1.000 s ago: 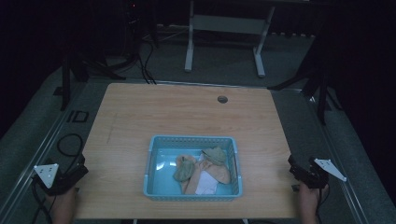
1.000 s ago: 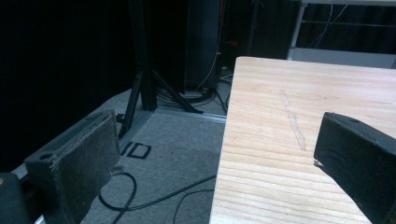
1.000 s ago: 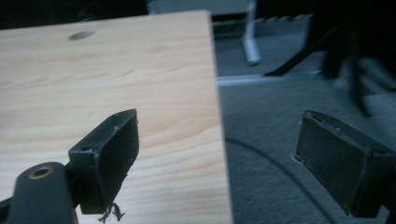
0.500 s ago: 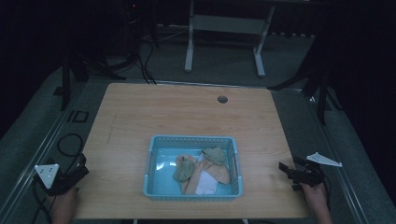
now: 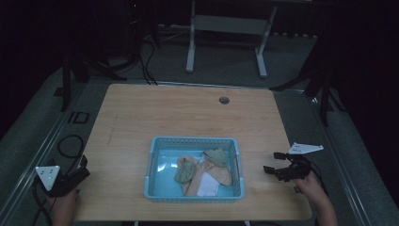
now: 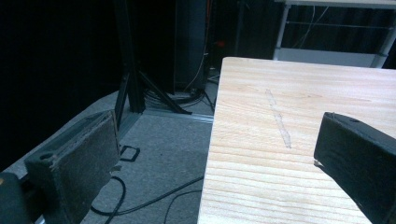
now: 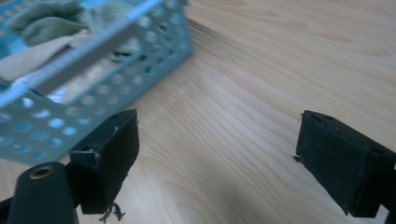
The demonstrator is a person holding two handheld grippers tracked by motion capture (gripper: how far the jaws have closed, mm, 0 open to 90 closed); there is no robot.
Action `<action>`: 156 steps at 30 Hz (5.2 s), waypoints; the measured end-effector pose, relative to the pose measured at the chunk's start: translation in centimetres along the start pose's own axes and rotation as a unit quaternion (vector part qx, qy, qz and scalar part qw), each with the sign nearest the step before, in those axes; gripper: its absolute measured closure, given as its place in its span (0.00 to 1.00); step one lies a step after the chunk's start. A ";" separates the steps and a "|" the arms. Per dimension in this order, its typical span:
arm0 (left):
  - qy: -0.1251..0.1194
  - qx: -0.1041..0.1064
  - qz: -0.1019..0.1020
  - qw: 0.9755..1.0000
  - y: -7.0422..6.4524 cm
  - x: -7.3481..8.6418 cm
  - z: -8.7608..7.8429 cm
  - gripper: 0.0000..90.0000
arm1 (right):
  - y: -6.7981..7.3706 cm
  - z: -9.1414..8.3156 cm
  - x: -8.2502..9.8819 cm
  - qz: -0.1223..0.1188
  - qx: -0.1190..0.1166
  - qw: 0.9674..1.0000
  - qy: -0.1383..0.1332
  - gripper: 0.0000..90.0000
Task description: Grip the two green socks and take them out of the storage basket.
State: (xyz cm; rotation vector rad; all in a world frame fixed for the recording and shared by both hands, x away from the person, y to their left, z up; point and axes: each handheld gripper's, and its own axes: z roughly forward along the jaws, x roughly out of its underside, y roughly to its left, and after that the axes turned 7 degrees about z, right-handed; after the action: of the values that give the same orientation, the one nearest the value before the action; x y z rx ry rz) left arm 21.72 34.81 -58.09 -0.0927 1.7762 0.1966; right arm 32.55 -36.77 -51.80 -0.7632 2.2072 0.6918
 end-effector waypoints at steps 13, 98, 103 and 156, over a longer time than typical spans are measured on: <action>0.001 0.007 -0.004 1.000 0.1 0.0 0.0 0.00 | 4.5 2.1 -4.4 -0.085 -0.053 0.994 0.032 0.15; 0.009 0.022 -0.005 1.000 0.1 -0.1 0.2 0.00 | 19.5 14.6 -14.2 -0.256 -0.149 0.941 0.164 0.93; 0.010 0.022 -0.005 1.000 0.1 -0.1 0.2 0.00 | 19.6 13.5 -14.8 -0.258 -0.147 0.943 0.149 0.93; 0.016 0.020 -0.001 1.000 0.1 -0.1 0.3 0.00 | 8.0 -4.7 -4.6 -0.085 0.005 0.996 0.017 0.93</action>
State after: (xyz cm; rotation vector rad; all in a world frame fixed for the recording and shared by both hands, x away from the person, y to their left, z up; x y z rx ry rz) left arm 22.06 34.93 -58.00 -0.0679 1.8107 0.1589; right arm 27.73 -32.95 -43.46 -0.9503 2.1444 0.5868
